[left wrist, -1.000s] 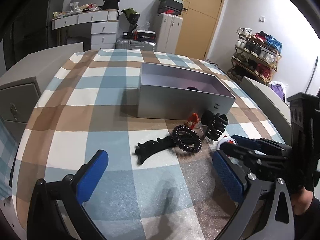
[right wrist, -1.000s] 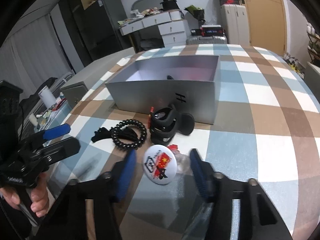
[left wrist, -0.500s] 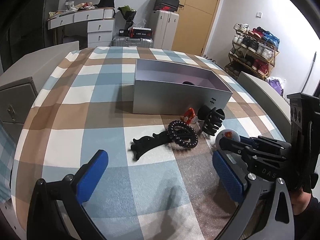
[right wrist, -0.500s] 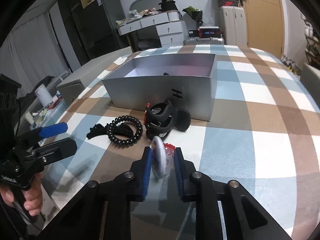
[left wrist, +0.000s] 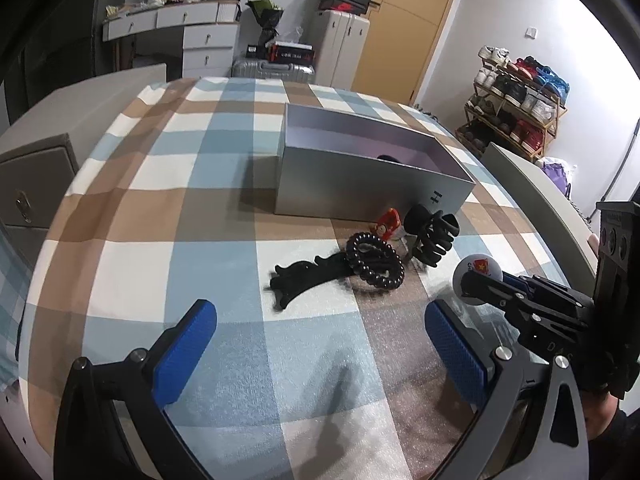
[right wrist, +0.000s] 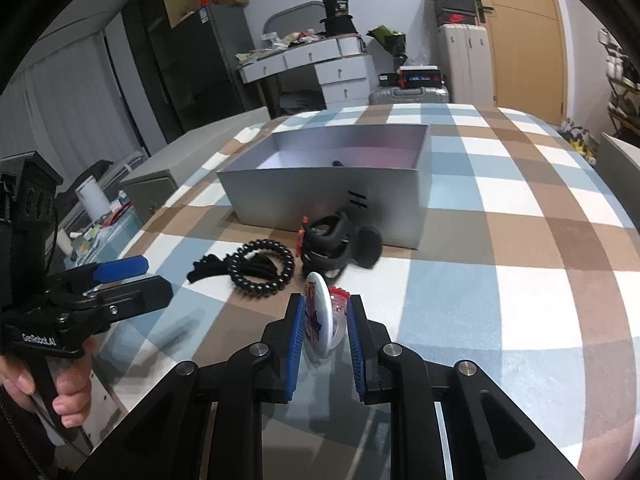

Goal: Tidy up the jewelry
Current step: 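Grasp a black coiled hair tie with the left gripper while the right gripper holds the badge, then carry the badge and coiled tie into the silver box and open both grippers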

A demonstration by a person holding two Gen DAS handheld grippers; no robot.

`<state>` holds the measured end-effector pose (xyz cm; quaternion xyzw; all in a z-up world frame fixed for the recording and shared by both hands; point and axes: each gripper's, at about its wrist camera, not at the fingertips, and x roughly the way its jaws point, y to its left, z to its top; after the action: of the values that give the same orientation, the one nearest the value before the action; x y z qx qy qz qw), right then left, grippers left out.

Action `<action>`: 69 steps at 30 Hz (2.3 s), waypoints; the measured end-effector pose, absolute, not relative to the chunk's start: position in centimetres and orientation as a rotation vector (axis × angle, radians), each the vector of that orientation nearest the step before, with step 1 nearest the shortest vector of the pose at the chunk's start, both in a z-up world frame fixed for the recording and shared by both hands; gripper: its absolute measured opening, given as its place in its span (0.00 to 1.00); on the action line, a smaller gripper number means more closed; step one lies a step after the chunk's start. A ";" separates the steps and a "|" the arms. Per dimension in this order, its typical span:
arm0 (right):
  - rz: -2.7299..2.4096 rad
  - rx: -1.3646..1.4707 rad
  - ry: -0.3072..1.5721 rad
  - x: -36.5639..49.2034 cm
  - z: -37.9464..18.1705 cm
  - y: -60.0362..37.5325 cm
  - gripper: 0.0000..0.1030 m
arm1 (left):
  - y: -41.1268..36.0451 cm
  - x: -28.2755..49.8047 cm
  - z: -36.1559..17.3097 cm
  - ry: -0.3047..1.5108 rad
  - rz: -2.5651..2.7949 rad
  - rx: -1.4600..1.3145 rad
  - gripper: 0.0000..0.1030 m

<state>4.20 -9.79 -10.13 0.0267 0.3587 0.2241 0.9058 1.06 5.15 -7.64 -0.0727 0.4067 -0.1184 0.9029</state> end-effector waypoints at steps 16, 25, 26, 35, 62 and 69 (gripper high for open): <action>0.416 0.064 0.697 3.4 -9.6 -11.6 0.20 | 3.2 5.9 -6.4 0.919 -0.409 -0.052 0.98; 0.436 0.084 0.688 3.2 -9.6 -12.1 0.20 | 0.3 7.8 -9.1 1.062 -0.457 0.137 0.43; 0.437 0.085 0.689 3.2 -9.7 -12.2 0.20 | 0.1 7.8 -9.1 1.067 -0.457 0.148 0.36; 0.442 0.097 0.687 3.2 -9.7 -12.2 0.20 | 1.0 7.8 -8.4 1.057 -0.472 0.111 0.12; 0.460 0.080 0.709 2.9 -9.6 -11.0 0.20 | 2.2 6.6 -7.5 1.028 -0.407 0.186 0.05; 0.466 0.083 0.708 2.9 -9.5 -11.0 0.20 | 2.2 6.0 -6.0 0.992 -0.429 0.173 0.05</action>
<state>2.88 -10.97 -9.48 0.0403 0.3432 0.2258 0.9108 6.02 2.21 -5.97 0.0824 0.4716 -0.2037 0.8540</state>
